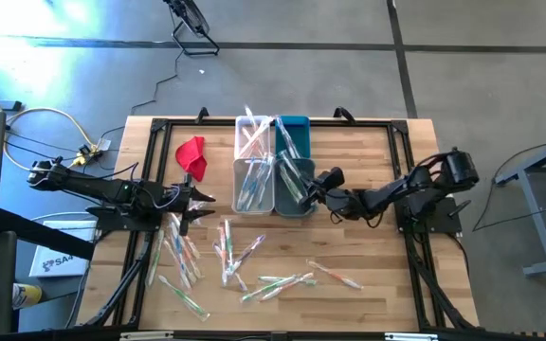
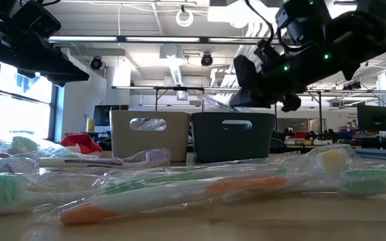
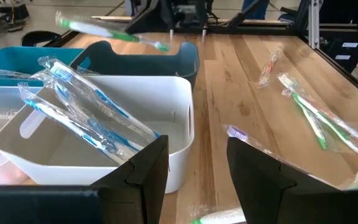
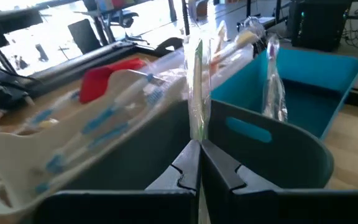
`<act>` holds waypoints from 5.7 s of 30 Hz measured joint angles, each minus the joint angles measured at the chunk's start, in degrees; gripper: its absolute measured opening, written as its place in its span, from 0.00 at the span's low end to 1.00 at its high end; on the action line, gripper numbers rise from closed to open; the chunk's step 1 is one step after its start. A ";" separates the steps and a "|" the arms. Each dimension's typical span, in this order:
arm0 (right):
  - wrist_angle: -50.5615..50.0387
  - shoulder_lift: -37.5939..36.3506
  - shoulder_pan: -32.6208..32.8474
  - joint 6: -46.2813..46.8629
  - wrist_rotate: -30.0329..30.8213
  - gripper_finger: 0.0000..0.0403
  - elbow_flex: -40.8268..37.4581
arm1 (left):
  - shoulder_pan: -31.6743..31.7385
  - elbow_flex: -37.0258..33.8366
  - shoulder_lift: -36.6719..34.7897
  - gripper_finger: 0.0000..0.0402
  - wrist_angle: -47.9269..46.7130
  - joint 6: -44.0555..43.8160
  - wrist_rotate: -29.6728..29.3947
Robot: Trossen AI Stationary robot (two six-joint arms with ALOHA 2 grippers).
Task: Pick & Place Toothbrushes
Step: Put the green toothbrush into the blue bin, then put the violet toothbrush into the light blue bin
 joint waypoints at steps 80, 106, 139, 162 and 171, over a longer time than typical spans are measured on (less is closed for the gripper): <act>-4.41 -23.34 11.67 -22.32 -11.67 0.16 0.02 | -0.01 0.00 0.00 0.40 -0.26 -1.31 0.17; -7.42 -24.27 17.14 -25.55 -14.04 0.16 0.95 | -0.02 0.00 0.00 0.40 -0.24 0.44 0.02; -22.62 5.91 7.39 -35.80 -37.29 0.26 31.32 | -0.02 0.00 0.00 0.40 -0.22 1.53 0.02; -34.71 10.48 7.53 -36.00 -40.76 0.44 38.34 | -0.02 0.00 0.00 0.40 -0.15 1.97 0.02; -34.33 17.14 6.22 -30.03 -46.19 0.44 38.34 | -0.02 0.00 0.00 0.40 -0.15 1.96 -0.28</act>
